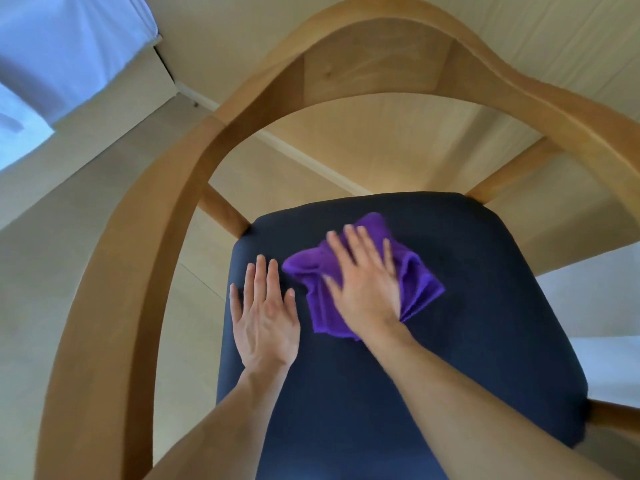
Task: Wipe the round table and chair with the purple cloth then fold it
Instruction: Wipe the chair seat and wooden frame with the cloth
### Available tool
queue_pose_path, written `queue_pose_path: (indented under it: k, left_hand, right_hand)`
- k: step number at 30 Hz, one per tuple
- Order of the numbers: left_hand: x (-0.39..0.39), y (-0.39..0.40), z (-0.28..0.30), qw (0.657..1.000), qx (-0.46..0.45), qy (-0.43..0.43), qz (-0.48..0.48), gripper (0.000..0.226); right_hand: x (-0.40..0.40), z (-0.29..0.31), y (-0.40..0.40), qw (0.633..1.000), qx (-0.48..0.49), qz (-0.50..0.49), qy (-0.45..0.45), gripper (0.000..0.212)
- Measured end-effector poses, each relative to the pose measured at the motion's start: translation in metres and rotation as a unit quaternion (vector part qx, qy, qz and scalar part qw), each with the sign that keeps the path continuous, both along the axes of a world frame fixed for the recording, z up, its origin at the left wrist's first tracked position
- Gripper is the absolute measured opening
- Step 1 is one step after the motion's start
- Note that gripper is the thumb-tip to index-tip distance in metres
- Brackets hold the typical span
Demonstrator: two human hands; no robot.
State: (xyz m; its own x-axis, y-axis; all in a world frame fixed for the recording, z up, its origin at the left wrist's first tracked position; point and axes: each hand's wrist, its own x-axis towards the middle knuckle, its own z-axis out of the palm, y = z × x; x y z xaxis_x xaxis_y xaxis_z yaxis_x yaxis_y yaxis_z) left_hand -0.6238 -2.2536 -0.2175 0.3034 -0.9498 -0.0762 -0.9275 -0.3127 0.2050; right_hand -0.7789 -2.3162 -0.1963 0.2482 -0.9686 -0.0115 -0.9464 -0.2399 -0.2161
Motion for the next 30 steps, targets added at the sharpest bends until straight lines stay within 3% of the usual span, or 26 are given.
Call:
queue_pose_path:
  k: [2, 5, 8, 14, 17, 19, 22, 24, 26, 28, 30]
  left_hand:
    - [-0.001, 0.002, -0.003, 1.0, -0.001, -0.003, 0.0, 0.068]
    - [-0.005, 0.003, -0.003, 1.0, -0.007, -0.012, 0.019, 0.065]
    - [-0.013, -0.007, 0.003, 0.999, -0.01, -0.027, 0.017, 0.062]
    - [-0.044, -0.044, 0.005, 0.993, -0.012, -0.011, -0.115, 0.055]
    - [-0.045, -0.04, 0.003, 0.993, -0.026, -0.01, -0.113, 0.057]
    - [-0.045, -0.038, 0.001, 0.993, -0.047, 0.0, -0.111, 0.056]
    - [-0.045, -0.037, 0.0, 0.991, -0.1, 0.043, -0.083, 0.049]
    - [-0.043, -0.036, 0.003, 0.987, -0.13, 0.09, 0.028, 0.039]
    - [-0.039, -0.036, 0.008, 0.962, -0.148, 0.157, 0.168, 0.026]
    - [-0.034, -0.034, 0.008, 0.945, -0.15, 0.189, 0.223, 0.013]
    - [-0.032, -0.032, 0.007, 0.953, -0.136, 0.166, 0.212, 0.016]
  right_hand:
    - [0.008, -0.001, 0.007, 0.996, 0.002, 0.089, 0.014, 0.072]
    - [-0.014, -0.003, -0.006, 0.993, 0.003, 0.105, 0.049, 0.07]
    - [-0.047, -0.001, -0.036, 0.998, 0.005, 0.008, 0.062, 0.066]
    - [-0.104, 0.001, -0.097, 0.969, 0.04, -0.235, 0.059, 0.075]
    - [-0.088, 0.001, -0.112, 0.962, 0.051, -0.264, 0.043, 0.064]
    - [-0.064, 0.0, -0.115, 0.973, 0.024, -0.223, 0.045, 0.057]
    - [-0.006, 0.004, -0.122, 0.997, 0.019, -0.077, -0.006, 0.053]
    - [0.049, 0.01, -0.12, 0.995, 0.055, 0.047, -0.065, 0.049]
    - [0.096, 0.013, -0.106, 0.981, 0.075, 0.144, -0.103, 0.044]
    - [0.115, 0.009, -0.093, 0.977, 0.063, 0.173, -0.107, 0.045]
    - [0.106, 0.002, -0.091, 0.98, 0.05, 0.178, -0.071, 0.051]
